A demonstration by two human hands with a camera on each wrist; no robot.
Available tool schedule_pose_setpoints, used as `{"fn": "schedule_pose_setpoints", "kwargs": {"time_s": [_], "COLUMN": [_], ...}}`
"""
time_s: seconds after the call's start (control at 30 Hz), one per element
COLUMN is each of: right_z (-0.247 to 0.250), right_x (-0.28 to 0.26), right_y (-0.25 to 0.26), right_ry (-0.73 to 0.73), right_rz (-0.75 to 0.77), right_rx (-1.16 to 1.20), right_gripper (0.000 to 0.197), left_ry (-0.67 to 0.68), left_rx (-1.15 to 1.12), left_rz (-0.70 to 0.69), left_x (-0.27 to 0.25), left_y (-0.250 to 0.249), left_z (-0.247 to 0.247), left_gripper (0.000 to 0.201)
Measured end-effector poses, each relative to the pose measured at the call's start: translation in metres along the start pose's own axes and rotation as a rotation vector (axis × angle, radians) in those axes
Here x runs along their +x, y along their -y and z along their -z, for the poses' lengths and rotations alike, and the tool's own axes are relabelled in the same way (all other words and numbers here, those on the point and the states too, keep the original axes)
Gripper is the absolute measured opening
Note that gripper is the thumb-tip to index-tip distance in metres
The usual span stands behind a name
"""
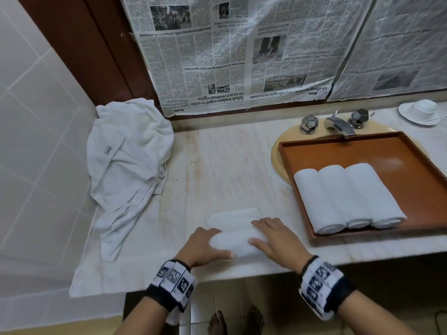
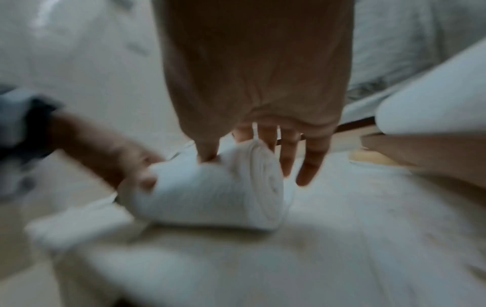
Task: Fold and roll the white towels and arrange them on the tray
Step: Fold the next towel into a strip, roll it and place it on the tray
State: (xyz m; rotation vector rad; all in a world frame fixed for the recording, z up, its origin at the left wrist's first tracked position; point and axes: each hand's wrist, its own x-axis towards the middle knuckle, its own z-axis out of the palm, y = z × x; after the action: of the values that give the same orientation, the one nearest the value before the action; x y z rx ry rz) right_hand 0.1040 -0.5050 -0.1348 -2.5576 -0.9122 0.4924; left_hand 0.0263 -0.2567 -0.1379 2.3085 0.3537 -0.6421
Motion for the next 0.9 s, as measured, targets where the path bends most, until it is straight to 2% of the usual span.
{"fn": "schedule_pose_setpoints", "kwargs": {"time_s": [0.07, 0.17, 0.23, 0.3, 0.37, 0.47, 0.53, 0.6, 0.67, 0.77, 0.9], "right_z": [-0.015, -0.022, -0.012, 0.001, 0.019, 0.033, 0.033, 0.028, 0.023, 0.026, 0.036], "right_x": [-0.011, -0.008, 0.001, 0.01, 0.02, 0.034, 0.04, 0.041, 0.042, 0.048, 0.054], "right_y": [0.002, 0.004, 0.005, 0.007, 0.012, 0.014, 0.011, 0.008, 0.005, -0.002, -0.008], "right_ry": [-0.085, -0.098, -0.019, 0.116, 0.22, 0.339, 0.355, 0.274, 0.205, 0.284, 0.399], "right_rz": [0.123, 0.135, 0.081, 0.001, -0.052, -0.061, -0.09, -0.144, -0.204, -0.241, -0.23], "right_rx": [-0.202, -0.277, -0.211, -0.034, 0.119, 0.202, 0.205, 0.157, 0.134, 0.156, 0.135], "right_gripper": [0.077, 0.078, 0.076, 0.075, 0.069, 0.053, 0.053, 0.062, 0.068, 0.083, 0.091], "left_ry": [0.006, -0.092, -0.198, -0.278, -0.3, -0.31, -0.278, -0.211, -0.115, 0.053, 0.185], "left_rx": [-0.015, -0.054, -0.087, -0.087, 0.008, 0.08, 0.11, 0.083, 0.033, 0.085, 0.202], "left_rz": [0.002, -0.009, -0.03, -0.075, -0.107, -0.072, -0.039, -0.041, -0.08, -0.042, 0.084], "left_x": [0.005, -0.002, -0.011, -0.019, -0.023, -0.022, -0.015, -0.002, 0.01, 0.022, 0.036], "left_y": [0.004, 0.0, -0.003, -0.001, 0.001, -0.002, -0.005, -0.01, -0.017, -0.032, -0.043], "left_z": [0.003, -0.002, -0.01, -0.019, -0.025, -0.024, -0.014, 0.002, 0.02, 0.039, 0.048], "left_gripper": [0.085, 0.082, 0.084, 0.088, 0.086, 0.079, 0.077, 0.079, 0.069, 0.061, 0.079]}}
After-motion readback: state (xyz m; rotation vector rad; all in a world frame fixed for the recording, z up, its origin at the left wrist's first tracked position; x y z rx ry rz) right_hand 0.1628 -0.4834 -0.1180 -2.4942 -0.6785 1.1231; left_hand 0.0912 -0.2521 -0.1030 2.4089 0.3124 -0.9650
